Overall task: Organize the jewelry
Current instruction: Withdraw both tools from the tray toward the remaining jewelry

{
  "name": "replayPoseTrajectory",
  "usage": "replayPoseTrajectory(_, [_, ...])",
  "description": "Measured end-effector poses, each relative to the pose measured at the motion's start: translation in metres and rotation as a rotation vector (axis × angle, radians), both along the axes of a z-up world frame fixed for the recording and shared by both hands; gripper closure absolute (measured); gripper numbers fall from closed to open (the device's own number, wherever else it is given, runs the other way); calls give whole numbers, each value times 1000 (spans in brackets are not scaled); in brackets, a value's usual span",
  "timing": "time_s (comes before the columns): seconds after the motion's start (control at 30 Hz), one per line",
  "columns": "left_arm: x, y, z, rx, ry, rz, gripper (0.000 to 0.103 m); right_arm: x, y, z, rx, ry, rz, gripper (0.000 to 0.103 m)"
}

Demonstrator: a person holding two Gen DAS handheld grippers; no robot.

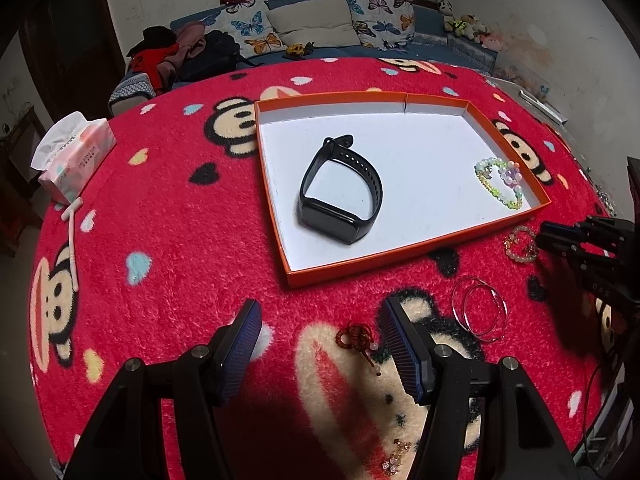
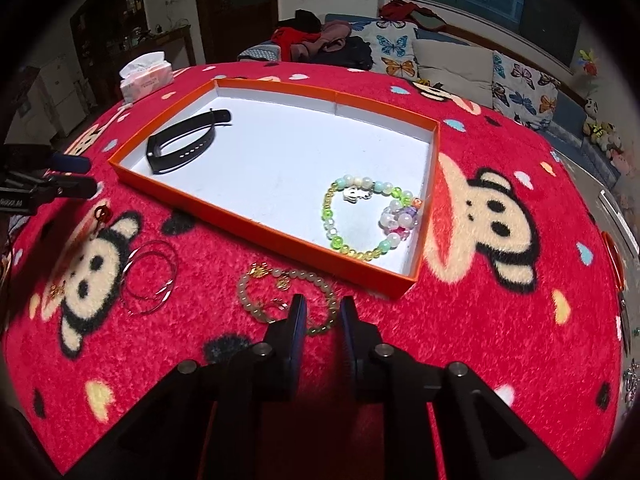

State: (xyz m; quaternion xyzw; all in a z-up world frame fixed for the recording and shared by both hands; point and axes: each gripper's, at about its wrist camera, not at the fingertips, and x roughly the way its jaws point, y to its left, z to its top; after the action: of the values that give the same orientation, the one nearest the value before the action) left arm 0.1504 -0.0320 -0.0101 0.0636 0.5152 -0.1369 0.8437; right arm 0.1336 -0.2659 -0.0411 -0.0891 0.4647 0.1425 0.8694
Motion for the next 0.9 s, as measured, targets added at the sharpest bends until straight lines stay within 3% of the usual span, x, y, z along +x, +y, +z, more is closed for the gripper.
replayPoseTrajectory(0.9, [-11, -2, -7, -2, 14, -26, 37, -7, 12, -6, -10, 11, 85, 91])
